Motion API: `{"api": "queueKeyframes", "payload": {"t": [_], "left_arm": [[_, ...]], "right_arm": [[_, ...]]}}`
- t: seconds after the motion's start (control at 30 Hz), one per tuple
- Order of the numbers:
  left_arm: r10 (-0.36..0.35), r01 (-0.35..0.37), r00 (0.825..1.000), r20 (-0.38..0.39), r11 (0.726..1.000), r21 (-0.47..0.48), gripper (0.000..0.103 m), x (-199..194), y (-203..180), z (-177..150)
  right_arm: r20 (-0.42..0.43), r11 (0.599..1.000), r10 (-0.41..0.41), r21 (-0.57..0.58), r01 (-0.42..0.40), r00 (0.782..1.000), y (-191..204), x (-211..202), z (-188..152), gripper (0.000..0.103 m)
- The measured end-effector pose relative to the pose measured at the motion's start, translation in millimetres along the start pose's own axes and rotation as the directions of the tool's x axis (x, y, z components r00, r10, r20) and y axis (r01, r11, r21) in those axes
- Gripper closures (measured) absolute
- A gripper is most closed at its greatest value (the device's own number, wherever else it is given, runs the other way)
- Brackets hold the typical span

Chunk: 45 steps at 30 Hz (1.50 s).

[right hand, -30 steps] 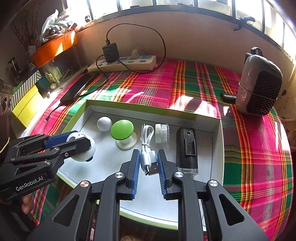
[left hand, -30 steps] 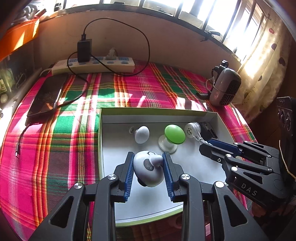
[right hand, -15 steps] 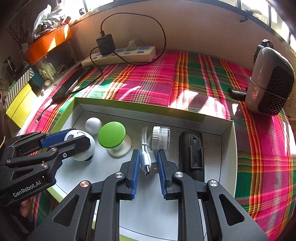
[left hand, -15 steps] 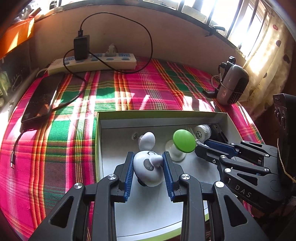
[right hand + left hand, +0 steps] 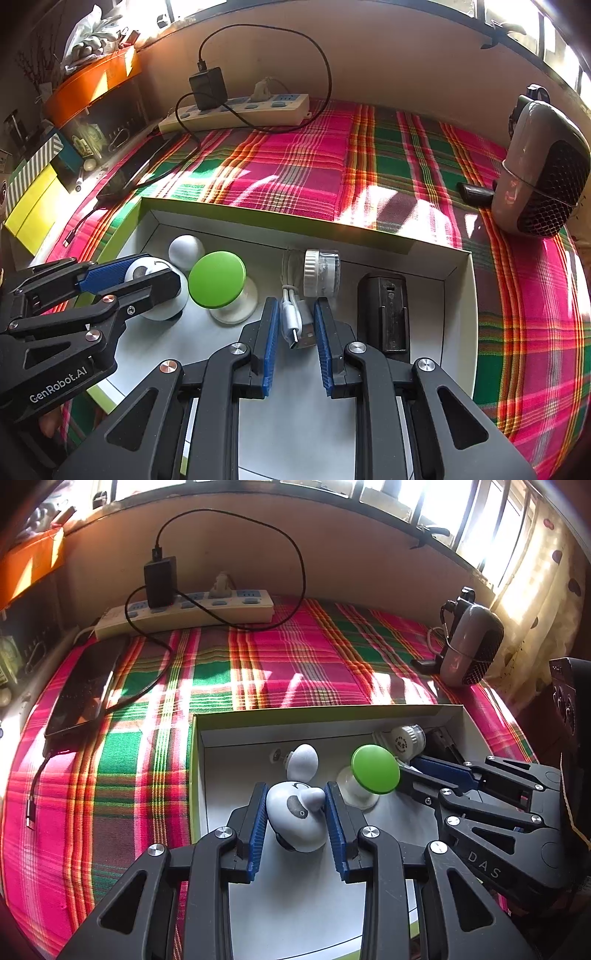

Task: Organize objects
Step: 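Lower both items into the box lid and open both grippers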

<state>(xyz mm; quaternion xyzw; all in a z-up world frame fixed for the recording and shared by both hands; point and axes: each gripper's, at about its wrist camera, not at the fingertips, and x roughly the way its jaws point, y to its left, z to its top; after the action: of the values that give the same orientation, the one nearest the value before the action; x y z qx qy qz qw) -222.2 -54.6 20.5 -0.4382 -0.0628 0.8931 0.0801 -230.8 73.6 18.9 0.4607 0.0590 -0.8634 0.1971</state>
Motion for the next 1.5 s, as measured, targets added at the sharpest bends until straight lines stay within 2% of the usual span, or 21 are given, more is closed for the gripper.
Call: {"api": "queueKeyframes", "payload": {"t": [0.7,0.97,1.17,1.27,1.5], "left_arm": [[0.0,0.0,1.0,0.003,1.0,-0.009,0.074,-0.4,2.4,0.5],[0.006,-0.006,1.0,0.001,1.0,-0.015,0.074,-1.6,3.9,-0.4],[0.001,-0.001,1.0,0.001,1.0,-0.027,0.074,-2.3,6.4,-0.1],[0.004,-0.004,1.0,0.0,1.0,-0.022,0.074,-2.1,6.9,0.5],[0.003,-0.003,1.0,0.004,1.0,-0.031,0.074,-3.9,7.4,0.5]], "right_arm": [[0.006,1.0,-0.014,0.013,0.014,1.0,0.9,-1.3,-2.1,0.082],[0.009,1.0,-0.016,0.017,0.015,1.0,1.3,-2.7,-2.4,0.071],[0.012,1.0,-0.019,0.022,0.019,1.0,1.9,-4.7,-3.1,0.069],[0.013,1.0,-0.019,0.026,0.018,1.0,2.3,-5.1,-3.0,0.065],[0.022,0.999,-0.024,0.026,0.023,0.999,3.5,-8.5,-4.0,0.064]]}}
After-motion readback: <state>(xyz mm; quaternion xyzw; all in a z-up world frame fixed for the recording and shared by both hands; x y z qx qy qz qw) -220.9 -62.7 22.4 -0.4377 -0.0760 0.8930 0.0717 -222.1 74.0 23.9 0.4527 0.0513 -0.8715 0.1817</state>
